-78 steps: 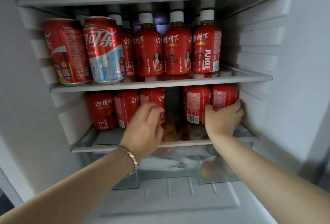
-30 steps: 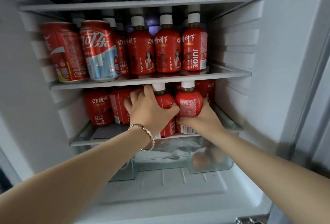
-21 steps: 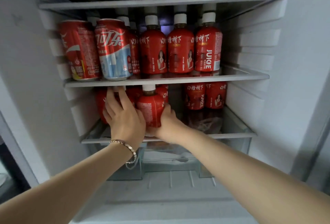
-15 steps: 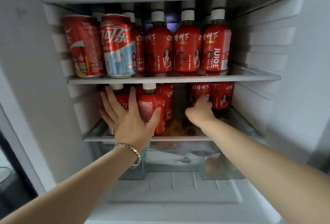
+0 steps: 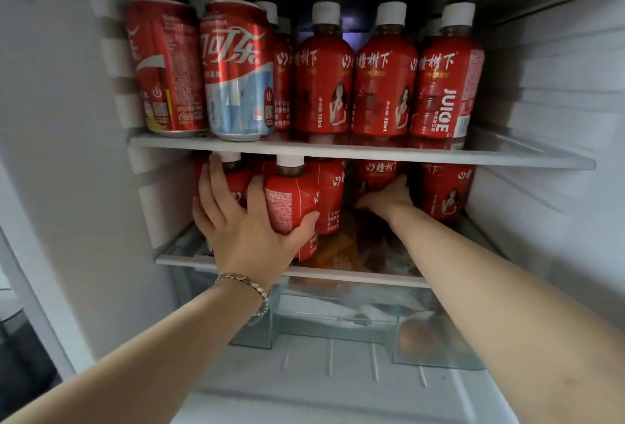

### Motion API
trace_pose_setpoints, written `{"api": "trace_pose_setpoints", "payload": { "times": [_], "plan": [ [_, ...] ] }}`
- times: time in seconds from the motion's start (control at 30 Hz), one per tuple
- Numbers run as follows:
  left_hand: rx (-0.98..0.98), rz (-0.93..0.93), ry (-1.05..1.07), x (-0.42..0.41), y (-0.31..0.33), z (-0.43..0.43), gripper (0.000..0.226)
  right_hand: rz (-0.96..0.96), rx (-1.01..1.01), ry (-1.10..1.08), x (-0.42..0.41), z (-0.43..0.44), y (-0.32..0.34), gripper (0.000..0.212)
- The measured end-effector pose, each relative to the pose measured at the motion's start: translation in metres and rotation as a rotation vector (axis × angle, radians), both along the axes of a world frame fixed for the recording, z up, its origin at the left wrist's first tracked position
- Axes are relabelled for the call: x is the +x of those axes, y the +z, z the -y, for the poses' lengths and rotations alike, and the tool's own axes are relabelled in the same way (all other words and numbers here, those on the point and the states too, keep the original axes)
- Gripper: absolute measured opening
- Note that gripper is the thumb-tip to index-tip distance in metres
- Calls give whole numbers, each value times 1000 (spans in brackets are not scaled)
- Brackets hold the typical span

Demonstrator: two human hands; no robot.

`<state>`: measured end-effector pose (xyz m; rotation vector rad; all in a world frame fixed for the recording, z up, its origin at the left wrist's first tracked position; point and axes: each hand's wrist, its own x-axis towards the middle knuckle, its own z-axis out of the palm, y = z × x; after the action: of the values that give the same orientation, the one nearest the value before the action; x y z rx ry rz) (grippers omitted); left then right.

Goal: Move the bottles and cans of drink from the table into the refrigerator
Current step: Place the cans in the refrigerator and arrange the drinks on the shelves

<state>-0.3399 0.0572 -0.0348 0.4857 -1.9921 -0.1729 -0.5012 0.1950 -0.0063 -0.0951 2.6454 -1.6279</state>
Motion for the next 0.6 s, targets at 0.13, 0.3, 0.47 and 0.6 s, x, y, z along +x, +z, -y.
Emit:
{"api": "trace_pose_setpoints", "payload": {
  "times": [0.13,0.3,0.47,0.6],
  "plan": [
    [-6,-6,8,-2,0,3,85,-20,-48,-33,-7,1,-1,115],
    [-11,-13,12,-1,0,3,84,54,-19,96,-10,-7,10,125],
    [-19,-22,19,-2,0,1,84,25,-122,188,-9,-6,6,119],
    [-31,-26,23,-3,-1,3,84,-10,-94,260,-12,-6,2,92]
  ]
}}
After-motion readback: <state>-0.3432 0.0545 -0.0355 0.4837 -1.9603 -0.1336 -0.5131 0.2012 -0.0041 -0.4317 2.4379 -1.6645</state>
